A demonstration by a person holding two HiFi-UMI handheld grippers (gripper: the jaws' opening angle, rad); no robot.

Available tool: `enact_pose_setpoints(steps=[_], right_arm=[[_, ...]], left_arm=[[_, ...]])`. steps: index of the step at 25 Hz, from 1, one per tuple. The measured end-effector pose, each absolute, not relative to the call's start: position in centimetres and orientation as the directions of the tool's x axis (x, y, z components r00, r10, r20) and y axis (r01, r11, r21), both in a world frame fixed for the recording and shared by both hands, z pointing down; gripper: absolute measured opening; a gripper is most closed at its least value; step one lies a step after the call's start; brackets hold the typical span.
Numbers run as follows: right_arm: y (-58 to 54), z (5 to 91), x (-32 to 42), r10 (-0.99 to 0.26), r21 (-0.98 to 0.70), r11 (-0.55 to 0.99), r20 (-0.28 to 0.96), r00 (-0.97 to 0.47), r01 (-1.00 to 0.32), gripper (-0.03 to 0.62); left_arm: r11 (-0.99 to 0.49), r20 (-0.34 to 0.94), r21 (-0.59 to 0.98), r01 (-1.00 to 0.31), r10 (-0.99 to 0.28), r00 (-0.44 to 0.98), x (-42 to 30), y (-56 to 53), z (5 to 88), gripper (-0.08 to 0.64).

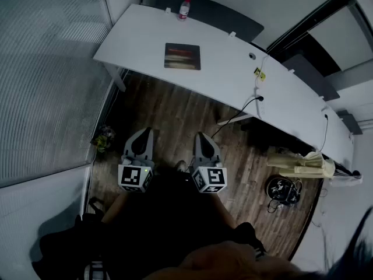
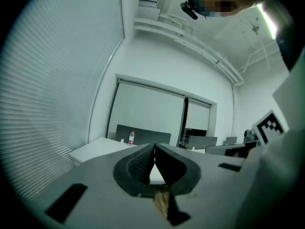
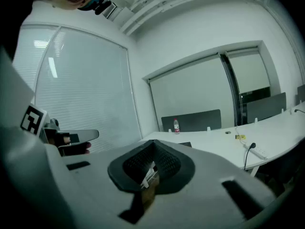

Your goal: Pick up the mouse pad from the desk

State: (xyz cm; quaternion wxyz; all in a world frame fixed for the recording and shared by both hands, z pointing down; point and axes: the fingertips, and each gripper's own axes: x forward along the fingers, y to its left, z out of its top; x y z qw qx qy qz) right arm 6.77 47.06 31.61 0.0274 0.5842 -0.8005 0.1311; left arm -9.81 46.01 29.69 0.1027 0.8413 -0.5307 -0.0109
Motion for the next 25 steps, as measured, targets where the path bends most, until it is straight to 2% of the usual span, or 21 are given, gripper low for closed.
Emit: enact_pose_setpoints(steps=[15,25], right_arm=[[46.9,31.6,6.6,-0.931,-0.203,0.268,0.196,-0.307,-0.942,0.0],[45.8,31.4,3.2,-0.935,-0.175,0.261,0.199,-0.294,-0.949,0.0]], left_arm=[[-0.411,0.092,0.198,-0.89,-0.896,0.434,-10.2,45.8,29.7,0.003],[-0.401,0.093,0.203,-0.893,-0.9,0.426,-14.6,44.8,29.4,0.003]])
